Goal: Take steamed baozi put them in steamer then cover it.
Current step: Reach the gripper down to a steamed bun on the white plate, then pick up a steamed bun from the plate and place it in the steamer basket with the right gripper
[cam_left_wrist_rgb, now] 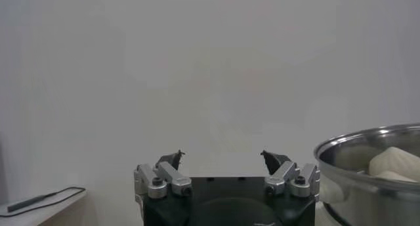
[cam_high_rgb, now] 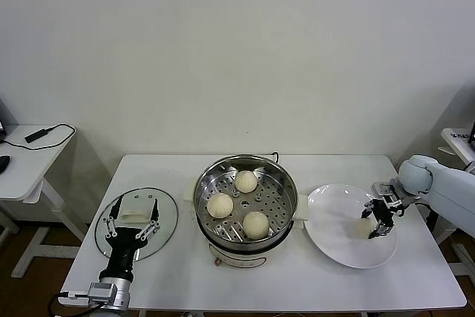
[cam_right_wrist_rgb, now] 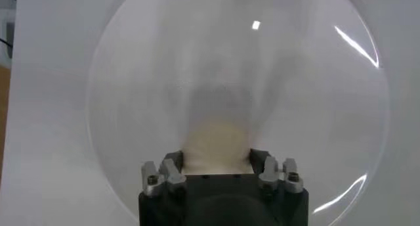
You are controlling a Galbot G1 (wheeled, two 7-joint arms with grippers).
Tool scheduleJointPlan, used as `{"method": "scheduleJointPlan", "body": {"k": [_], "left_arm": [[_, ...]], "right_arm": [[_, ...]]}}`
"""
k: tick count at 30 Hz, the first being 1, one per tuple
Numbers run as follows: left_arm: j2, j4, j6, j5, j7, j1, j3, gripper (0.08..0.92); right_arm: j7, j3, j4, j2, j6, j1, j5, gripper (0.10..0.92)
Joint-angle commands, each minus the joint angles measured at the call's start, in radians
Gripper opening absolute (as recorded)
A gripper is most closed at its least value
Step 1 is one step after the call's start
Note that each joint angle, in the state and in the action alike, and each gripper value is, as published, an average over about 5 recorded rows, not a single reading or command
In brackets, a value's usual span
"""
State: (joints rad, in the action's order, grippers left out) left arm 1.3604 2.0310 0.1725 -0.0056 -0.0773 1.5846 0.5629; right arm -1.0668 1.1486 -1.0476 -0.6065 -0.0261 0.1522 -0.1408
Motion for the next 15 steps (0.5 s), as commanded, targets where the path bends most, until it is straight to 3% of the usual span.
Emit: {"method": "scheduleJointPlan", "body": {"k": [1, 8, 15], "left_arm": [[-0.001, 0.001, -0.003, 0.000, -0.001, -0.005, -0.007, 0.823], [-0.003, -0.002, -0.004, 0.001, 0.000, -0.009, -0.015, 0.823], [0.006, -0.017, 0.008, 0.030, -0.002, -0.024, -0.032, 0.823]], "right_arm": [[-0.060, 0.046, -0.068, 0.020, 0.004, 0.148, -0.021, 0.622], [-0.186, 0.291, -0.196, -0.028, 0.027, 0.544, -0.159, 0.619], [-0.162, 0.423, -0.391, -0.166, 0.132, 0.794, -0.417, 0.611]]}}
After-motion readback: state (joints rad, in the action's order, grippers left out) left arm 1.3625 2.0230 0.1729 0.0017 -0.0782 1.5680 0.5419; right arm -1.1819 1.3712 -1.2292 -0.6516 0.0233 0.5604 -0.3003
